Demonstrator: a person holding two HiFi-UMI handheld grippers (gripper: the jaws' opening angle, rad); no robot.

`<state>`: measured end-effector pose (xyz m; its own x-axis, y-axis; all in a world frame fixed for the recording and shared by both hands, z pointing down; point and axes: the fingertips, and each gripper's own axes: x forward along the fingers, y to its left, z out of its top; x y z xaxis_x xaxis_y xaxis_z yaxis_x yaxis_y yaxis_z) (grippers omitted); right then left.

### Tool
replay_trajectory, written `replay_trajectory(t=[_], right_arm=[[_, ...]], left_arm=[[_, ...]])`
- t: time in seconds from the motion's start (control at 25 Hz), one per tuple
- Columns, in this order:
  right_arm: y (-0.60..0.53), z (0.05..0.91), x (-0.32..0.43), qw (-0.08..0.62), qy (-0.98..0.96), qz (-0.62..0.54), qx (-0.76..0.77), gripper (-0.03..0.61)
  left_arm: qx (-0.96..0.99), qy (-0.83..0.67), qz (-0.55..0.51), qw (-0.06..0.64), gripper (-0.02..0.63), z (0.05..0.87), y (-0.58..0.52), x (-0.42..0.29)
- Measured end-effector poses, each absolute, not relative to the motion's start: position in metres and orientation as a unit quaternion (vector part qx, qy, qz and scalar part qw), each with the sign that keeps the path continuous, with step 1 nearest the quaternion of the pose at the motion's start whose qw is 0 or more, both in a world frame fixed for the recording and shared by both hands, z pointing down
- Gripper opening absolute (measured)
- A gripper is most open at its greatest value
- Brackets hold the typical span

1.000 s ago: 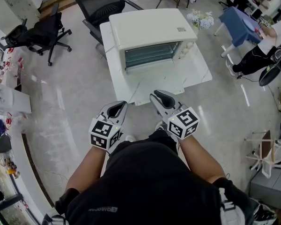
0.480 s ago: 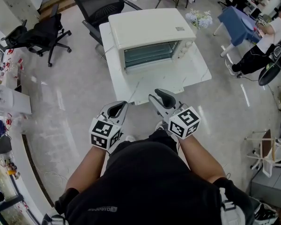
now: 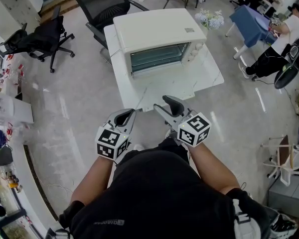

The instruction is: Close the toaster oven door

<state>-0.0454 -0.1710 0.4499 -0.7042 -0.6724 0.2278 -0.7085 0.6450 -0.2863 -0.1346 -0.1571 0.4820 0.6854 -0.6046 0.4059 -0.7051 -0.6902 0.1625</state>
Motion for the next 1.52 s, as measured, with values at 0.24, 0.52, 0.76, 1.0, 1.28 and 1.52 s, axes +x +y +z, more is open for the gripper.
replay_trajectory(t=[0.24, 0.52, 0.76, 1.0, 1.28, 1.52], right_arm=[[-0.170, 0.454, -0.046, 0.049, -0.905, 0.184, 0.381, 0.190], [-0.174, 0.449, -0.035, -0.014, -0.894, 0.233, 0.382, 0.190], [-0.177, 0.465, -0.013, -0.052, -0.873, 0.275, 0.399, 0.190], [-0.173, 0.513, 0.020, -0.052, -0.838, 0.332, 0.430, 0.190], [-0.173, 0.578, 0.059, -0.052, -0.784, 0.409, 0.463, 0.190], [-0.179, 0.628, 0.083, -0.030, -0.758, 0.438, 0.483, 0.190]], left_arm=[[0.904, -0.361, 0.164, 0.158, 0.003, 0.485, -0.158, -0.134], [0.904, -0.358, 0.168, 0.161, 0.003, 0.487, -0.159, -0.132], [0.902, -0.350, 0.176, 0.183, 0.003, 0.499, -0.158, -0.131], [0.902, -0.341, 0.190, 0.185, 0.003, 0.508, -0.160, -0.122], [0.900, -0.330, 0.209, 0.192, 0.003, 0.517, -0.161, -0.107], [0.887, -0.347, 0.224, 0.207, 0.003, 0.534, -0.168, -0.108]])
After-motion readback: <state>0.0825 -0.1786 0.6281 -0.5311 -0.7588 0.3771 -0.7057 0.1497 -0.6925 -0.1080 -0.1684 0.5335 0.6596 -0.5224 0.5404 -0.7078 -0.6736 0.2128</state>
